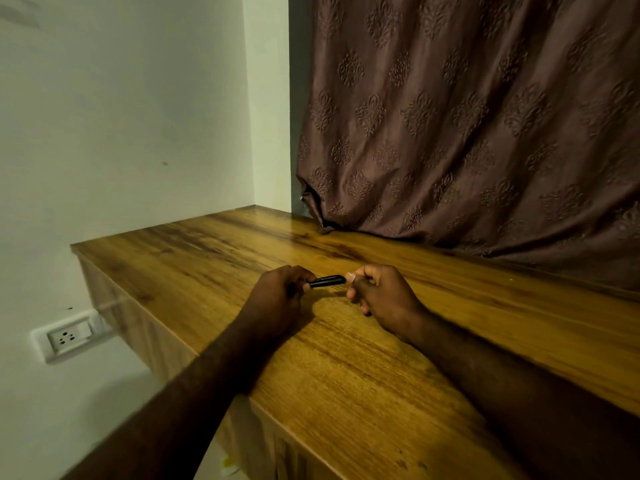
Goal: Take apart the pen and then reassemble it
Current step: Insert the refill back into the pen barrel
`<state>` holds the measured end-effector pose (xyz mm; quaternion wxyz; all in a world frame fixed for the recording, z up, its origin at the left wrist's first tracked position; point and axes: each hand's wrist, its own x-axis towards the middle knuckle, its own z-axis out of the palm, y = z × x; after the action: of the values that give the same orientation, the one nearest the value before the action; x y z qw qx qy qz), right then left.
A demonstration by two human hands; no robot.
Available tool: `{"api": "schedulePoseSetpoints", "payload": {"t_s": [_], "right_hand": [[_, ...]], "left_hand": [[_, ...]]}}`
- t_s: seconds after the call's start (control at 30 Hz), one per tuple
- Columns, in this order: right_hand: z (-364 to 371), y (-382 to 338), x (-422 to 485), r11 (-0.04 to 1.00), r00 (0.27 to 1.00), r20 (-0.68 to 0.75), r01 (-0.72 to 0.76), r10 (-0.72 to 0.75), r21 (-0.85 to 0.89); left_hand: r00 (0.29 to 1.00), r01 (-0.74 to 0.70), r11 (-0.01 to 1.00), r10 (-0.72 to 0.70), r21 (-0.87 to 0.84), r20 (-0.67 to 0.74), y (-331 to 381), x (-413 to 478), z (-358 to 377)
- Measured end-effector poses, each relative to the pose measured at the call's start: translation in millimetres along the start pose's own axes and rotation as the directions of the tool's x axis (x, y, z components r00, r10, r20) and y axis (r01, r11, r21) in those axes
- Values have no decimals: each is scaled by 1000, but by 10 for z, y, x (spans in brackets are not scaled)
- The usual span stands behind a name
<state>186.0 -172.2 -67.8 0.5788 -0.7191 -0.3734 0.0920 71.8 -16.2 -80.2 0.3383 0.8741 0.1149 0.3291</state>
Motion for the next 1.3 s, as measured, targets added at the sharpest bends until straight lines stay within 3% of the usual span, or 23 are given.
{"api": "schedulePoseSetpoints", "payload": {"t_s": [0.23,0.7,0.97,1.1,1.17,1.23,1.3], "right_hand": [[-35,-23,7,992,1000,-20,-12,15,129],[0,-33,5,1000,999,53,-9,9,-5],[36,-30,-22,992,997,68,37,-29,-122],[18,-31,21,999,998,42,-38,37,27],[6,-33,61,996,997,15,-71,70,61],[48,0,121,992,1000,-1,-20,20,-124],[127,55,223,920,998,-20,48,-60,-390]], "left_hand": [[998,56,998,-57,-41,-11,46,-21,0],[994,105,986,-100,-132,44,65,-30,-25],[998,63,990,-60,-126,28,103,-58,-1],[995,93,983,-96,-158,-6,100,-37,-18],[983,134,972,-154,-191,-96,76,-15,-38],[957,166,960,-212,-226,-199,46,7,-68],[933,194,943,-263,-272,-247,44,22,-96]]}}
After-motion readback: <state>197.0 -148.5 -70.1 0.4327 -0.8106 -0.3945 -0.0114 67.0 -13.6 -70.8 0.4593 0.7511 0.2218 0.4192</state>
